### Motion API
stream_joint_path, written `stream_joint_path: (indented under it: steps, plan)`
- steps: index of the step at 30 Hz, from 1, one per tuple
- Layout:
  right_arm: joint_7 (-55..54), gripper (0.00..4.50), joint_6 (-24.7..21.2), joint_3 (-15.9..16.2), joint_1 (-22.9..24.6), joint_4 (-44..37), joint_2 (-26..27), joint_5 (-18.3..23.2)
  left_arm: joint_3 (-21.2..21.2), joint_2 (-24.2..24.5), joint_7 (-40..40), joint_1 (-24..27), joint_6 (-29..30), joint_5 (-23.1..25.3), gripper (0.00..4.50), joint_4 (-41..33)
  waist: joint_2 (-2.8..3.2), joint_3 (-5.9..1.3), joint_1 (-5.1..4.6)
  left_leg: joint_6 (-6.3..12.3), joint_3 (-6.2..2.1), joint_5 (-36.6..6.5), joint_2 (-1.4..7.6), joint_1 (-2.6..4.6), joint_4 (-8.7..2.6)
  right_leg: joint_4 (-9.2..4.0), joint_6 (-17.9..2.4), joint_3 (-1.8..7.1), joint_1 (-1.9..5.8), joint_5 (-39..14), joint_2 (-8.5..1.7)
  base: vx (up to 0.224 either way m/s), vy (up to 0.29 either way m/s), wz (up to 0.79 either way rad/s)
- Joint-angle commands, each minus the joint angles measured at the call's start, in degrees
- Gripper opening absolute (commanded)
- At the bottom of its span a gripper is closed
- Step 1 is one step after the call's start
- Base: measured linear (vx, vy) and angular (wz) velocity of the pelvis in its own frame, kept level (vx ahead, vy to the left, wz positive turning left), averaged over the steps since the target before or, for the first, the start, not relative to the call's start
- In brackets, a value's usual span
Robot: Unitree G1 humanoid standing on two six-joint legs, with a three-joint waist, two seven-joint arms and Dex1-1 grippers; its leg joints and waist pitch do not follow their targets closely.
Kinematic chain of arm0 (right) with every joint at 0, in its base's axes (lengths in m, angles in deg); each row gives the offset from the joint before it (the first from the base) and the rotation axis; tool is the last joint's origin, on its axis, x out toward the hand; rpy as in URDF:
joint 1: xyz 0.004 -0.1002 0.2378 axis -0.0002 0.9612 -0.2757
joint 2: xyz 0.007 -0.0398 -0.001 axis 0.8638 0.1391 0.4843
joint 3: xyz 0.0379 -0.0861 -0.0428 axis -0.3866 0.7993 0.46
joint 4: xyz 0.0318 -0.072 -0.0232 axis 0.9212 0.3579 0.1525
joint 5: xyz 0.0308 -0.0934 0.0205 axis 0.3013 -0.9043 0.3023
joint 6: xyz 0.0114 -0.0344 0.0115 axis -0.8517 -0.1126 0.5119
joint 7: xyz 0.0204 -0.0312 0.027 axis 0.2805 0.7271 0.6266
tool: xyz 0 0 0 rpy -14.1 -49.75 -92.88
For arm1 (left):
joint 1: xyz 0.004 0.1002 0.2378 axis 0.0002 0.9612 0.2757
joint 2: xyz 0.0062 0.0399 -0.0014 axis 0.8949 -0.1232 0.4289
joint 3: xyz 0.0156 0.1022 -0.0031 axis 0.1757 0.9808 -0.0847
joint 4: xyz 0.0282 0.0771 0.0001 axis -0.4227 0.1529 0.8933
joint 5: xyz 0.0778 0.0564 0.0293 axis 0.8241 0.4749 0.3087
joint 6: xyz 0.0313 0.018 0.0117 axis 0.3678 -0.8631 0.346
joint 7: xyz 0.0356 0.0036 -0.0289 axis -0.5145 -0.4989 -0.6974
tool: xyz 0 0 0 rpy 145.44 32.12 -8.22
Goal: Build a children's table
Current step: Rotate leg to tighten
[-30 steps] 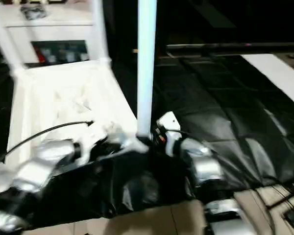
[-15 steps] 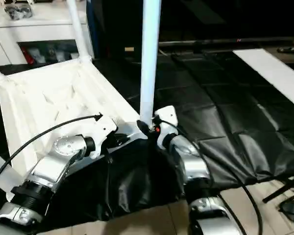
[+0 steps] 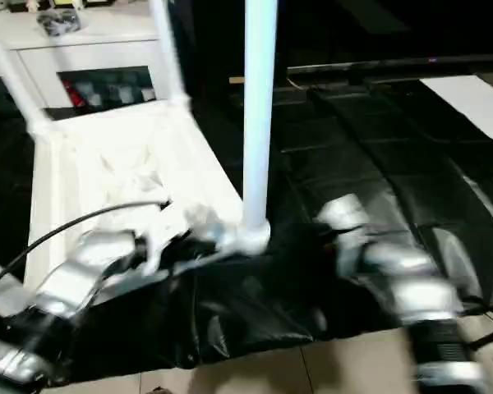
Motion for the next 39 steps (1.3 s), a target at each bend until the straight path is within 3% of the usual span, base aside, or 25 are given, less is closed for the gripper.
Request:
stream_joint_path:
  steps: [1, 4, 5, 6, 9, 10, 13, 14, 15, 18, 19, 20, 21, 26, 27, 28, 29, 31, 33, 34, 38, 39]
  plan:
    - [-0.85, 3.22, -0.76, -1.77, -0.55, -0.85, -0.19, 1.54, 0.91, 0.36, -4.3, -0.45, -2.72, -2.19, 0.0, -3.47, -0.96, -4.05, -0.05, 5.56, 0.03, -8.99, 1.4, 0.25, -3.47, -4.55, -11.23, 2.74, 3.07, -14.5, -2.92, 0.0, 0.0, 0.0]
    - [-7.18, 3.22, 0.8, -3.21, -2.86, 2.86, 1.09, 0.19, 0.8, 1.24, -6.03, 0.05, -2.89, -3.05, 0.0, -4.06, -1.06, -3.93, -0.25, 4.69, 0.09, -10.02, 1.27, 0.4, -3.53, -4.77, -10.83, 2.62, 2.85, -16.27, -2.83, 0.0, 0.0, 0.0]
    - [-10.81, 3.22, 1.97, -3.71, -4.07, 4.79, 2.11, -0.78, 0.71, 1.48, -6.43, 0.25, -2.8, -3.33, 0.0, -4.29, -1.68, -3.92, -0.39, 4.45, 0.14, -10.04, 1.28, 0.43, -3.57, -4.79, -10.66, 2.68, 2.79, -16.73, -2.92, 0.0, 0.0, 0.0]
    - [-10.99, 3.22, 1.98, -3.73, -4.13, 4.86, 2.17, -0.83, 0.71, 1.5, -6.46, 0.26, -2.82, -3.34, 0.0, -4.3, -1.27, -3.93, -0.52, 3.7, -0.01, -9.77, 1.18, 0.4, -3.69, -4.74, -10.57, 2.62, 2.78, -17.89, -3.02, 0.0, 0.0, 0.0]
    - [-19.57, 3.22, 3.45, -3.72, -6.56, 7.78, 5.46, -2.87, 0.68, 2.22, -7.3, 0.53, -4.3, -3.64, 0.0, -3.79, -1.43, -3.99, -0.47, 3.23, 0.08, -9.18, 1.2, 0.5, -3.63, -4.56, -10.27, 2.79, 2.67, -17.01, -3.01, 0.0, 0.0, 0.0]
    - [-21.75, 3.22, 3.25, -3.94, -7.02, 7.91, 6.78, -2.91, 0.75, 2.63, -7.27, 0.65, -4.9, -3.27, 0.0, -3.36, -2.17, -4.0, -0.63, 3.35, 0.21, -8.84, 1.19, 0.4, -3.65, -4.61, -9.9, 2.8, 2.76, -16.59, -2.94, 0.0, 0.0, 0.0]
    - [-25.93, 3.22, 3.38, -4.55, -7.77, 8.17, 9.87, -2.77, 0.62, 3.41, -5.85, 0.74, -6.53, -1.78, 0.0, -2.01, -1.66, -4.14, -0.68, 3.19, 0.04, -7.64, 1.26, 0.39, -3.75, -4.11, -9.84, 2.85, 2.78, -14.81, -3.01, 0.0, 0.0, 0.0]
    - [-28.55, 3.27, 3.9, -4.9, -8.01, 8.21, 11.91, -2.76, -0.11, 3.47, -4.87, 0.83, -6.01, -1.72, 0.44, -1.51, -2.04, -4.14, -0.81, 3.17, 0.08, -7.45, 1.34, 0.38, -3.76, -4.05, -9.94, 2.9, 2.77, -14.04, -2.96, 0.0, 0.0, 0.0]
    - [-30.58, 3.27, 4.45, -5.42, -7.78, 7.57, 13.66, -2.41, -1.12, 3.96, -5.89, 1.5, -5.45, -3.13, 0.44, -2.43, -2.45, -4.1, -0.89, 3.17, 0.13, -7.33, 1.33, 0.41, -3.8, -3.89, -10.24, 2.93, 2.78, -13.16, -2.92, 0.0, 0.0, 0.0]
    - [-31.29, 3.27, 4.65, -5.65, -7.65, 7.26, 14.3, -2.23, -1.51, 4.19, -6.42, 1.82, -5.31, -3.72, 0.6, -2.9, -1.85, -4.14, -0.7, 2.6, 0.19, -7.33, 1.52, 0.85, -3.84, -3.73, -10.88, 3.09, 2.56, -11.8, -3.02, 0.0, 0.0, 0.0]
    - [-32.09, 3.53, 4.49, -6.02, -7.55, 7.1, 15.06, -1.69, -2.33, 4.16, -6.68, 2.44, -4.99, -4.87, 0.73, -4.13, -2.69, -4.1, -0.81, 2.69, 0.28, -7.12, 1.56, 0.78, -3.9, -3.67, -11.11, 3.09, 2.63, -10.89, -2.88, 0.0, 0.0, 0.0]
    - [-32.55, 3.53, 4.31, -6.42, -7.26, 6.53, 15.97, -0.84, -3.39, 4.17, -6.84, 3.5, -4.06, -6.46, 0.73, -6.15, -2.99, -4.06, -0.74, 2.73, 0.24, -6.71, 1.57, 0.55, -3.99, -3.35, -11.43, 3.12, 2.87, -9.92, -3.02, 0.0, 0.0, 0.0]
    - [-33.66, 3.6, 4.23, -6.49, -6.94, 5.77, 16.92, -0.38, -4.91, 4.1, -6.21, 4.83, -3.4, -8.21, 0.81, -8.53, -2.72, -4.04, -0.75, 2.58, 0.19, -6.86, 1.69, 0.51, -4.06, -3.17, -11.66, 3.17, 2.85, -9.53, -3.21, 0.0, 0.0, 0.0]
    - [-36.96, 3.99, 5.12, -4.05, -4.92, 1.31, 18.13, -3.38, -11.04, 1.32, 3.26, 8.23, -3.82, -10.7, 1.21, -13.66, -3.09, -3.59, -1.44, 0.86, 0.3, -11.01, 1.62, 0.64, -4.33, -3.88, -10.41, 3.22, 2.75, -12.69, -2.95, 0.0, 0.0, 0.0]
    - [-39.54, 4.06, 5.56, -2.56, -4.19, -0.12, 18.06, -6.31, -13.6, -0.66, 12.21, 8.24, -6.3, -7.84, 1.32, -12.46, -3.22, -3.59, -1.56, 0.66, 0.25, -11.67, 1.5, 0.7, -4.33, -4.03, -9.7, 3.23, 2.75, -14.44, -2.91, 0.0, 0.0, 0.0]
    - [-39.72, 4.06, 5.58, -2.48, -4.16, -0.19, 18.06, -6.49, -13.76, -0.79, 12.87, 8.21, -6.52, -7.57, 1.32, -12.31, -3.17, -3.44, -1.74, 0.33, 0.29, -12.22, 1.44, 0.68, -4.28, -4.34, -8.84, 3.25, 2.63, -15.24, -2.68, 0.0, 0.0, 0.0]
    - [-44.93, 4.18, 6.13, -1.63, -3.92, -0.51, 18.12, -10.22, -17.88, -3.77, 28.46, 7.17, -7.32, -1.93, 1.39, -8.35, -3.07, -3.43, -1.76, 0.02, 0.18, -12.35, 1.48, 0.67, -4.32, -4.39, -8.27, 3.21, 2.72, -15.47, -2.62, 0.0, 0.0, 0.0]
    - [-48.85, 4.4, 6.52, -1.55, -3.65, -0.69, 18.28, -12.43, -21.12, -7.32, 35.8, 7.91, -9.09, -1.69, 1.65, -8.17, -3.22, -3.5, -2.16, -0.84, 0.06, -12.76, 1.13, 0.48, -4.22, -4.72, -6.21, 3.05, 2.98, -17.85, -2.61, 0.0, 0.0, 0.0]
    - [-49.17, 4.43, 5.5, -1.92, -3.63, -0.63, 18.64, -11.83, -22.37, -9.26, 39.26, 8.63, -8.74, -1.4, 1.77, -9.32, -3.27, -3.64, -2.06, -0.26, 0.05, -12.92, 1.1, 0.57, -4.13, -4.92, -5.68, 3.08, 2.72, -19.22, -2.66, 0.0, 0.0, 0.0]
    - [-49.78, 4.43, 4.5, -1.63, -2.93, -1.7, 18.98, -12.19, -22.77, -11.0, 42.65, 9.49, -3.85, -0.32, 1.85, -11.42, -3.48, -3.59, -2.28, 0.07, 0.05, -13.01, 1.29, 0.4, -4.21, -4.84, -5.79, 3.08, 2.73, -18.52, -2.55, 0.0, 0.0, 0.0]
    - [-49.51, 4.43, 2.87, -1.0, -0.54, -5.34, 19.76, -11.96, -22.71, -13.56, 45.67, 11.29, -1.32, 0.37, 1.96, -14.82, -3.55, -3.76, -2.02, 1.6, 0.02, -11.47, 1.27, 0.19, -4.06, -4.6, -6.58, 3.11, 2.66, -14.99, -2.48, 0.0, 0.0, 0.0]
    - [-49.91, 4.43, 2.86, -1.48, 1.13, -7.97, 20.88, -11.03, -22.93, -15.37, 47.01, 12.91, -3.0, 0.43, 1.96, -17.06, -3.05, -3.92, -2.0, 1.89, -0.06, -10.27, 1.29, 0.07, -3.96, -4.31, -7.14, 3.2, 2.78, -12.63, -2.51, 0.0, 0.0, 0.0]
